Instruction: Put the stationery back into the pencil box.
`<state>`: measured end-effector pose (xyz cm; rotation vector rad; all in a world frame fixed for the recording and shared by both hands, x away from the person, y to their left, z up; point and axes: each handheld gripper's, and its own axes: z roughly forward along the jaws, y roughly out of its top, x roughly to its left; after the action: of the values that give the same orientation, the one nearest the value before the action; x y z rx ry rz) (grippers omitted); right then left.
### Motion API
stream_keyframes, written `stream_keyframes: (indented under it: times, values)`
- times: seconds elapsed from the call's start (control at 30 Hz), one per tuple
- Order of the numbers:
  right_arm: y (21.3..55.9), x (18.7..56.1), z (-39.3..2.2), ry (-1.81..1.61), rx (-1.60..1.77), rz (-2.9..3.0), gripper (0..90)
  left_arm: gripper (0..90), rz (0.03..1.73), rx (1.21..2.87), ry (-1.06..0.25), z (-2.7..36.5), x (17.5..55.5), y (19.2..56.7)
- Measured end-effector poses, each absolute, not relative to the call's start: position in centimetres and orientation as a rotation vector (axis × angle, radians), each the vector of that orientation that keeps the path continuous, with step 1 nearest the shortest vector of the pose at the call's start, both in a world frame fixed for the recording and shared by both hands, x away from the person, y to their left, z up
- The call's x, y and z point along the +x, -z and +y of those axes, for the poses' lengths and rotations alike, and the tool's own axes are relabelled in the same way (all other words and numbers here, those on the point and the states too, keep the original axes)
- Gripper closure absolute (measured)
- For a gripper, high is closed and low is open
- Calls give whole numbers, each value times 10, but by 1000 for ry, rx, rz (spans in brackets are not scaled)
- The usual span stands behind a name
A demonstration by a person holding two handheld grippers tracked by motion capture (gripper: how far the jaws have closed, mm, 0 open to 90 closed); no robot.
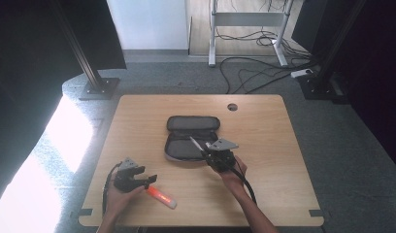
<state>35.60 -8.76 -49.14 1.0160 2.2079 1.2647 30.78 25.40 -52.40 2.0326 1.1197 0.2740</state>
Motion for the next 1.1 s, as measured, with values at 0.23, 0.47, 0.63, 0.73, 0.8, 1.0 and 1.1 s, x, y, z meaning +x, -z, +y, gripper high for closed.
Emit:
stream_keyframes:
  times: [0.23,0.47,0.63,0.73,0.8,1.0,1.1]
  values:
    - [492,364,-84,-1266,1023,2218,788,305,1122,2033,-274,255,308,524]
    - [493,370,-80,-1260,1032,2230,788,305,1123,2033,-273,255,308,525]
    - [491,375,-77,-1260,1030,2232,788,305,1123,2032,-273,256,308,524]
    - [492,380,-75,-1257,1032,2233,788,305,1124,2033,-272,256,308,524]
    - [492,381,-75,-1255,1029,2233,788,306,1125,2032,-272,256,309,525]
    - [496,387,-72,-1236,1025,2242,788,306,1129,2031,-271,256,309,525]
    - [498,389,-73,-1232,1029,2241,788,306,1130,2031,-270,257,309,525]
